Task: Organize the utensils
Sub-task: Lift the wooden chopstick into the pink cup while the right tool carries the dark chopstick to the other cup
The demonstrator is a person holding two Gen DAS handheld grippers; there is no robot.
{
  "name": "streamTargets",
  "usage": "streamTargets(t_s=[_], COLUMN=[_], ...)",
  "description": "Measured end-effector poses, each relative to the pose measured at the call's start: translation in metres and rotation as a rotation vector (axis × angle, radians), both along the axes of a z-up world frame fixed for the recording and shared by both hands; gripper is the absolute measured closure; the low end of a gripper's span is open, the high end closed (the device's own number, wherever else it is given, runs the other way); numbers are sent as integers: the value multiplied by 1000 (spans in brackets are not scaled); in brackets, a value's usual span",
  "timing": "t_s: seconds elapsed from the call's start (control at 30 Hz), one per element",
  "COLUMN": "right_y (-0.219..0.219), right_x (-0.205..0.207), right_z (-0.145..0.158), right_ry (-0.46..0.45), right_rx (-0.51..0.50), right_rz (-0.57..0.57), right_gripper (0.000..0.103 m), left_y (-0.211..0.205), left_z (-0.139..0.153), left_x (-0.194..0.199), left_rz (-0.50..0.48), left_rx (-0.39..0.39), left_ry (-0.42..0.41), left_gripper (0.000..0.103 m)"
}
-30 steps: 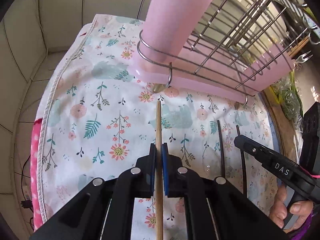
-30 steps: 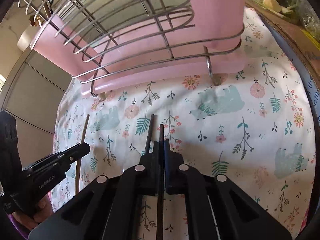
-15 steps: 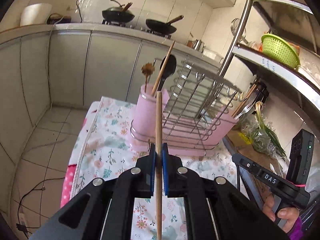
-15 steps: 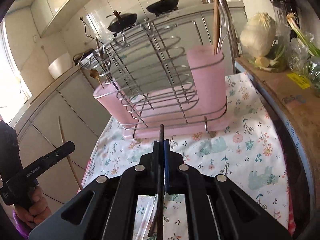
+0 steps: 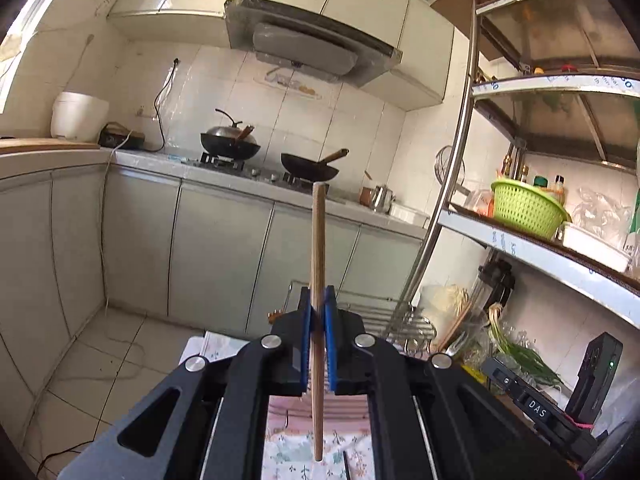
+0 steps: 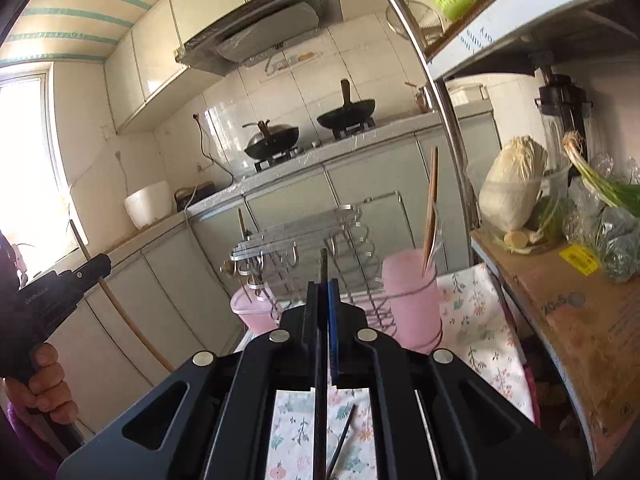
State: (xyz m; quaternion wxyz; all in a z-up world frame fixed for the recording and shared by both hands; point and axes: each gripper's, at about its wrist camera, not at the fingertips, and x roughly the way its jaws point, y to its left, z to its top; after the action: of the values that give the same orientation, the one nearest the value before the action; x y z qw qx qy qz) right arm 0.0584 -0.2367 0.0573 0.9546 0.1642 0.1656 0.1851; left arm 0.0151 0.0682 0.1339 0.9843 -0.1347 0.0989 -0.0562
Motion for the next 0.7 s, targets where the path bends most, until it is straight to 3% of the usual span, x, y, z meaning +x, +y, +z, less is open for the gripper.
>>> streamTargets(t_s=[0.3, 0.7], right_y=[-13, -11], right_x=[14, 60], right_z=[38, 53], right_ry=[-184, -319], right_rx=[12, -60], right_rz=[-72, -129], right_gripper=[98, 98], left_y=[5, -4], left_z=[29, 5], left_x=[42, 109], left_rz=[104, 161], left_rx=[1, 65], left_ry=[-71, -136], left_gripper=[98, 98])
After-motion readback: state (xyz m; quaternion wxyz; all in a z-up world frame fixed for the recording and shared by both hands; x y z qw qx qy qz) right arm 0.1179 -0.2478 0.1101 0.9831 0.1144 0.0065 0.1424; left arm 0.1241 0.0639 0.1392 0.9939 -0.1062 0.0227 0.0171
